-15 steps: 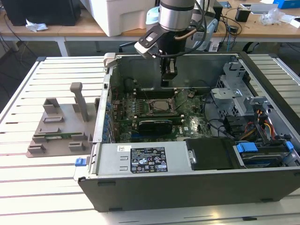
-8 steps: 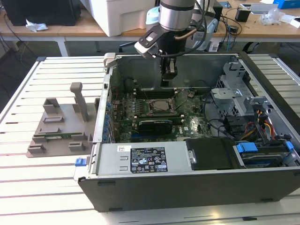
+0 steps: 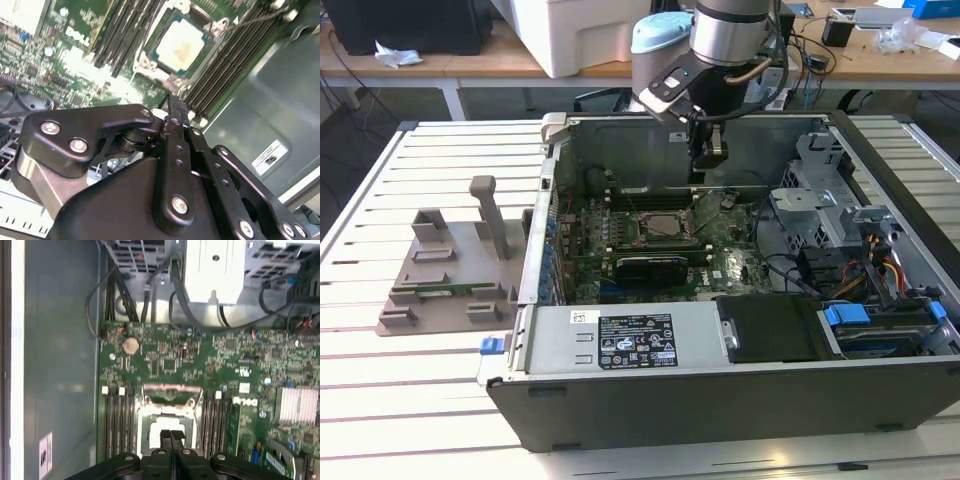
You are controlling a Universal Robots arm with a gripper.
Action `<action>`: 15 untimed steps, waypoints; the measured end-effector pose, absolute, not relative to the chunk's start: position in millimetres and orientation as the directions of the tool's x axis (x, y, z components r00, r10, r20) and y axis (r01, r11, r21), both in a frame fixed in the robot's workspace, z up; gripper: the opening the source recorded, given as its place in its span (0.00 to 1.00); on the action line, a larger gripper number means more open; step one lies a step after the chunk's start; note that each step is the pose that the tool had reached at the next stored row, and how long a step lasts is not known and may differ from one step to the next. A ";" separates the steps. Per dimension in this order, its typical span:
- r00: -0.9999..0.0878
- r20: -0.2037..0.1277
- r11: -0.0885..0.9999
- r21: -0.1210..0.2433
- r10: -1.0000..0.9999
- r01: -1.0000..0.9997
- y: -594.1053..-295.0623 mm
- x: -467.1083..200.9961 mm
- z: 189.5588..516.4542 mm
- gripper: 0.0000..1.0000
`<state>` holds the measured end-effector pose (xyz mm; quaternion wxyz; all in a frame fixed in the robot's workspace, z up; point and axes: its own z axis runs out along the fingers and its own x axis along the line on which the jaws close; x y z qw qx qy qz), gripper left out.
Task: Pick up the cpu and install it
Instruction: 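Close the cpu cover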
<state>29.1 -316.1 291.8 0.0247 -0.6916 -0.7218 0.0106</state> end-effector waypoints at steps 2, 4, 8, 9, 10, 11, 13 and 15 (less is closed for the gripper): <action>-0.042 0.021 0.043 -0.049 0.999 0.998 -316.1 35.2 291.8 0.11; -0.042 0.021 0.043 -0.050 0.999 0.998 -315.8 47.6 291.8 0.11; -0.042 0.021 0.043 -0.050 0.999 0.998 -315.6 65.5 291.8 0.11; -0.042 0.021 0.043 -0.050 0.999 0.998 -315.6 69.8 291.8 0.11; -0.042 0.021 0.043 -0.050 0.999 0.998 -315.5 72.1 291.8 0.11; -0.042 0.021 0.043 -0.050 0.999 0.998 -315.5 73.9 291.8 0.11; -0.042 0.021 0.043 -0.050 0.999 0.998 -315.5 77.9 291.8 0.11; -0.042 0.021 0.043 -0.050 0.999 0.998 -315.4 83.2 291.8 0.11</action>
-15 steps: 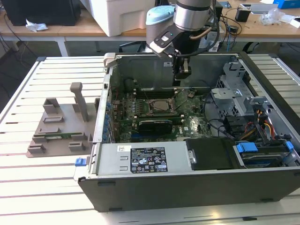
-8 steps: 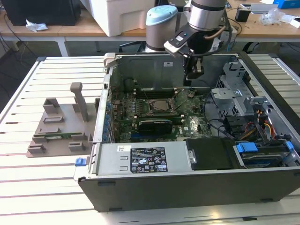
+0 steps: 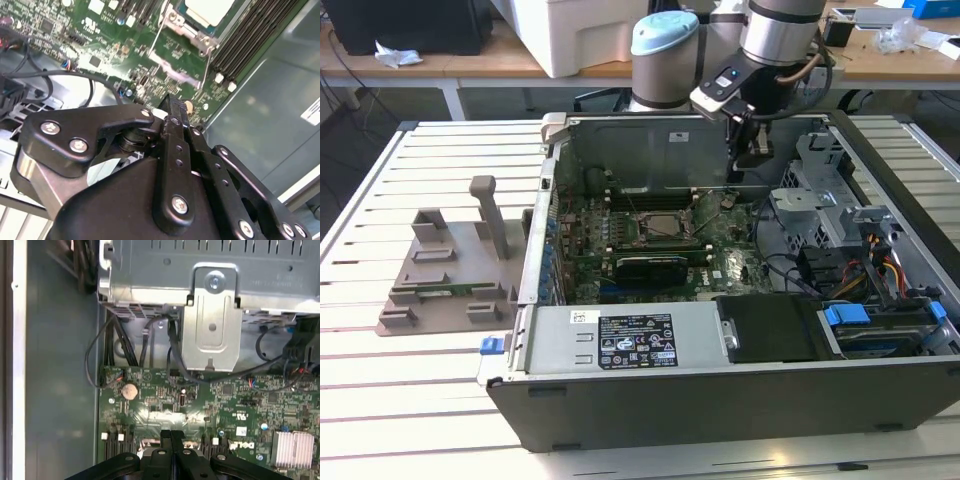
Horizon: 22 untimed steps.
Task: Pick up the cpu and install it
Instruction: 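Close the cpu cover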
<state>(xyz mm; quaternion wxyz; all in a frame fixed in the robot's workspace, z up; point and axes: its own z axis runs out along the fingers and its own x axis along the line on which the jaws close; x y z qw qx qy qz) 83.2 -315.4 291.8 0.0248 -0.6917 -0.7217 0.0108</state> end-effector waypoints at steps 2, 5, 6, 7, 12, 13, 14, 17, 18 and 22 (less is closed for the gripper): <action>-0.042 0.021 0.043 -0.050 0.999 0.998 -315.4 87.2 291.8 0.11; -0.042 0.021 0.043 -0.050 0.999 0.998 -315.3 93.4 291.8 0.11; -0.042 0.021 0.043 -0.050 0.999 0.998 -315.3 95.9 291.8 0.11; -0.042 0.021 0.043 -0.050 0.999 0.998 -315.3 99.4 291.8 0.11; -0.042 0.021 0.043 -0.051 0.999 0.998 -315.0 110.1 289.2 0.11; -0.042 0.021 0.043 -0.051 0.999 0.998 -315.0 110.1 286.5 0.11; -0.042 0.021 0.043 -0.052 0.999 0.998 -315.0 109.8 284.4 0.11; -0.042 0.021 0.043 -0.052 0.999 0.998 -315.0 100.4 277.3 0.11; -0.042 0.021 0.043 -0.052 0.999 0.998 -315.0 97.5 275.6 0.11; -0.042 0.021 0.043 -0.052 0.999 0.998 -315.0 96.7 274.5 0.11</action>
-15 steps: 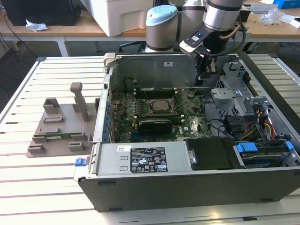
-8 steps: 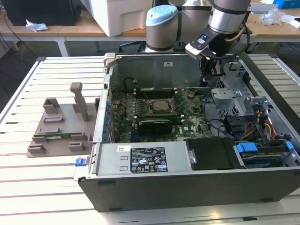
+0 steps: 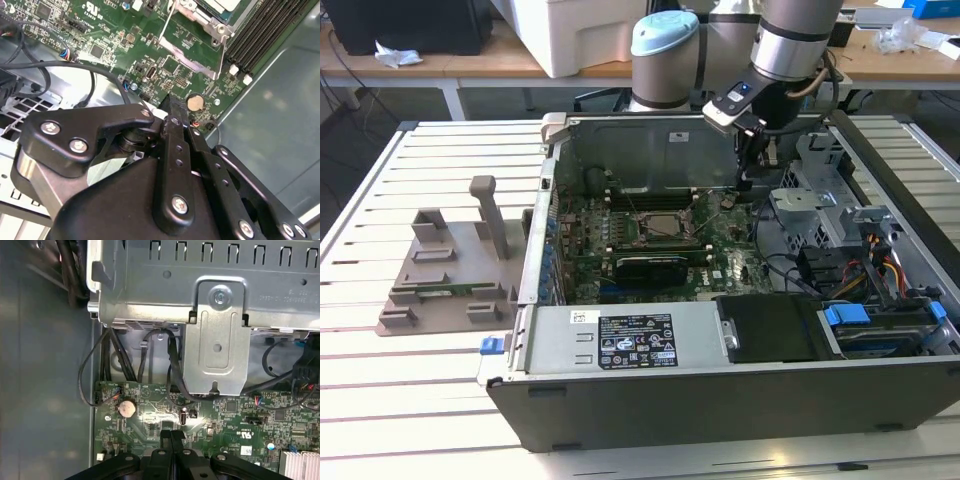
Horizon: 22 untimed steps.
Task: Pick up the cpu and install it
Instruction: 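Close the cpu cover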
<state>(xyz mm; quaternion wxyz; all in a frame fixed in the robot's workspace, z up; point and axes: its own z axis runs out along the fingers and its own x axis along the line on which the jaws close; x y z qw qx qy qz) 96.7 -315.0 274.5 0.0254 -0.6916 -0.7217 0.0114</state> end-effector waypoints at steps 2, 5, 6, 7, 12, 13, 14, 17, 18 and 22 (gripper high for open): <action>-0.042 0.021 0.043 -0.052 0.999 0.998 -315.0 94.9 273.8 0.11; -0.042 0.021 0.043 -0.052 0.999 0.998 -315.0 91.6 271.8 0.11; -0.042 0.021 0.043 -0.052 0.999 0.998 -314.9 90.9 270.9 0.11; -0.042 0.021 0.043 -0.052 0.999 0.998 -315.0 90.3 270.2 0.11; -0.042 0.021 0.043 -0.052 0.999 0.998 -314.9 86.1 265.7 0.11; -0.042 0.021 0.043 -0.052 0.999 0.998 -314.9 85.5 265.3 0.11; -0.042 0.021 0.043 -0.052 0.999 0.998 -315.0 84.4 264.8 0.11; -0.042 0.021 0.043 -0.052 0.999 0.998 -314.9 82.7 262.2 0.11; -0.042 0.021 0.043 -0.052 0.999 0.998 -314.9 82.7 259.3 0.11; -0.042 0.021 0.043 -0.052 0.999 0.998 -314.9 82.7 246.5 0.11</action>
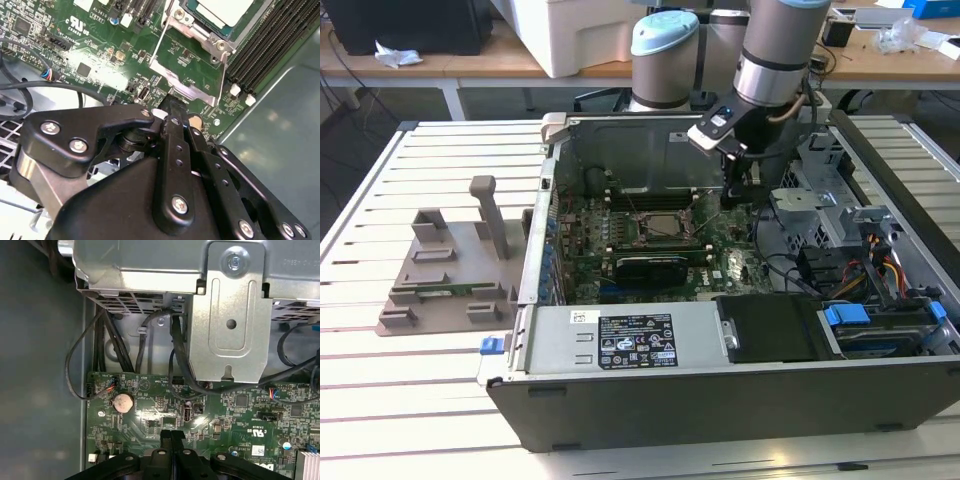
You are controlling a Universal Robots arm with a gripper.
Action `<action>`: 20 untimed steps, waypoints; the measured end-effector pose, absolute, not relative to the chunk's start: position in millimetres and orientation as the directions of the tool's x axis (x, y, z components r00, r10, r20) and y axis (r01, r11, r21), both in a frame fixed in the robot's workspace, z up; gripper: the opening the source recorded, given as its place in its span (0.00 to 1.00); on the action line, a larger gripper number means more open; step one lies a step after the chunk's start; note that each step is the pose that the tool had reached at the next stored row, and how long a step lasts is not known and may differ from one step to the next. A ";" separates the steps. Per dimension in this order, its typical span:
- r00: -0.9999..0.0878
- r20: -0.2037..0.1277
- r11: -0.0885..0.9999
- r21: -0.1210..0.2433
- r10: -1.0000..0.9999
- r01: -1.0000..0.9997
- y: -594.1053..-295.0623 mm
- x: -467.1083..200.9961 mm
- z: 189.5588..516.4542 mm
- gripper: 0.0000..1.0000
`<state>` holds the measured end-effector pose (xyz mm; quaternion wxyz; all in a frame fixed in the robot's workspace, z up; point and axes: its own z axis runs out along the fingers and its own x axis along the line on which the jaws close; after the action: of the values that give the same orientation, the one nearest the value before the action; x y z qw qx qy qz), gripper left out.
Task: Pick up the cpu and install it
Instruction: 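Close the cpu cover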
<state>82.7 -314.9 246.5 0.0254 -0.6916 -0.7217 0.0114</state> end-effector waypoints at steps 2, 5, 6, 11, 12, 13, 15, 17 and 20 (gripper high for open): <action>-0.042 0.021 0.043 -0.052 0.999 0.998 -315.0 82.6 239.5 0.11; -0.042 0.021 0.043 -0.052 0.999 0.998 -314.9 80.9 230.5 0.11; -0.042 0.021 0.043 -0.052 0.999 0.998 -315.0 76.7 230.4 0.11; -0.042 0.021 0.043 -0.052 0.999 0.998 -315.0 62.7 230.4 0.11; -0.042 0.021 0.043 -0.052 0.999 0.998 -314.9 60.1 230.4 0.11; -0.042 0.021 0.043 -0.052 0.999 0.998 -315.0 57.0 230.4 0.11; -0.042 0.021 0.043 -0.052 0.999 0.998 -315.0 55.2 230.4 0.11; -0.042 0.021 0.043 -0.051 0.999 0.998 -314.9 54.0 230.5 0.11; -0.042 0.021 0.043 -0.047 0.999 0.998 -315.0 44.7 230.6 0.11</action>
<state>44.7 -315.0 230.6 0.0238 -0.6916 -0.7218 0.0100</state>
